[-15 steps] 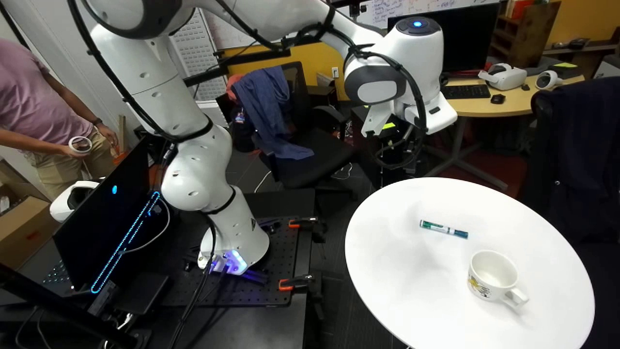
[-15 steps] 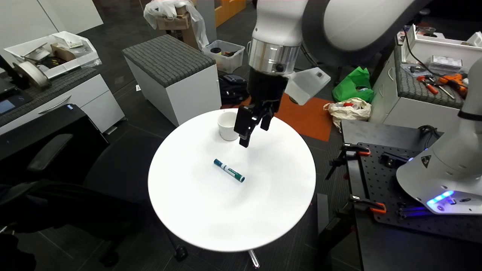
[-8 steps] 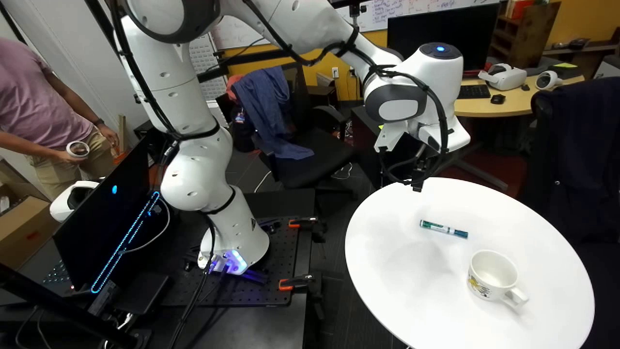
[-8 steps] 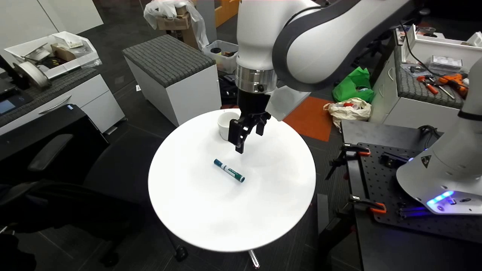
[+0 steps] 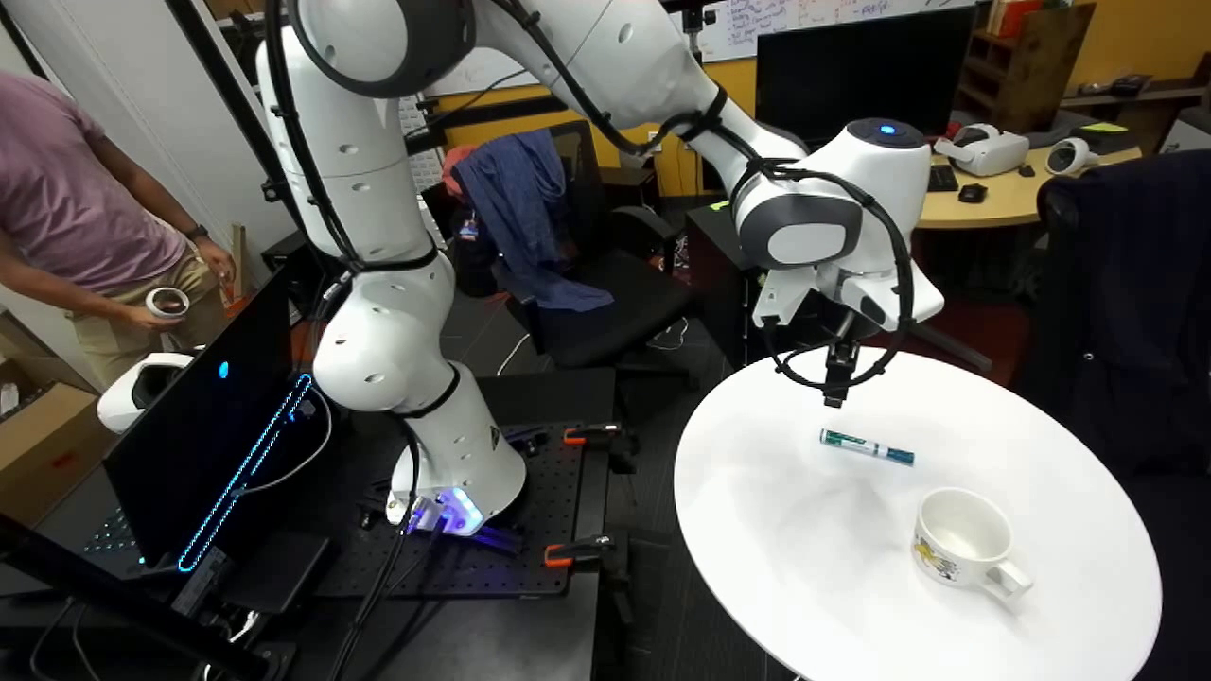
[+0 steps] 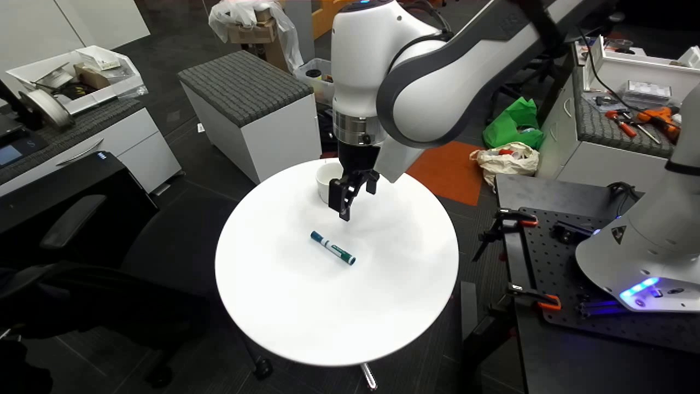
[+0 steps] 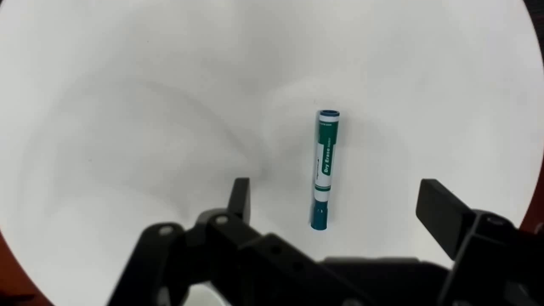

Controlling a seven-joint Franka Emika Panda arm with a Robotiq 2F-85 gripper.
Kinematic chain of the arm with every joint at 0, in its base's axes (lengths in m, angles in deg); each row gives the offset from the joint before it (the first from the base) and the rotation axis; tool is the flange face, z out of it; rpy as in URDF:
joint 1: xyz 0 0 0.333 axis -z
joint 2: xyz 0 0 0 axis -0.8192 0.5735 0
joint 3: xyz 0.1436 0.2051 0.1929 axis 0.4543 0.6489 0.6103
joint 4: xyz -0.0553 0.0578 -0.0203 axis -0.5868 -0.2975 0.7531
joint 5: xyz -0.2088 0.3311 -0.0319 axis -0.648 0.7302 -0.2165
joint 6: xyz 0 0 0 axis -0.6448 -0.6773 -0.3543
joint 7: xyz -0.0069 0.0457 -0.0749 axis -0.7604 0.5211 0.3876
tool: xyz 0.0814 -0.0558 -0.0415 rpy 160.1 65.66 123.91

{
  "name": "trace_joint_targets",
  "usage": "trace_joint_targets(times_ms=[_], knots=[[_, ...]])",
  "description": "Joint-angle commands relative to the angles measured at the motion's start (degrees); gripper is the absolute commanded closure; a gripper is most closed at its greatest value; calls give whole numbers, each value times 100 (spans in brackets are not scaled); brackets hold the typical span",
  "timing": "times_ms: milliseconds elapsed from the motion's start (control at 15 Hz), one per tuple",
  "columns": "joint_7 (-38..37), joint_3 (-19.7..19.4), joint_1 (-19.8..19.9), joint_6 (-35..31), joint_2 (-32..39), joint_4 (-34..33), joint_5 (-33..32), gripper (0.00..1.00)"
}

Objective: Pick the marker then put it back on the table

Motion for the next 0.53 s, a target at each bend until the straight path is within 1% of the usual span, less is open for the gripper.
trace_joint_targets(times_ms=[0, 133, 200, 267, 467], knots=[[-340, -91, -76, -146, 454, -407, -275, 0], [-438, -126, -100, -84, 616, -589, -325, 0], [-485, -125, -122, 10, 576, -606, -328, 0], [-211, -80, -46, -56, 481, -412, -196, 0], [-225, -85, -64, -56, 558, -512, -202, 0]])
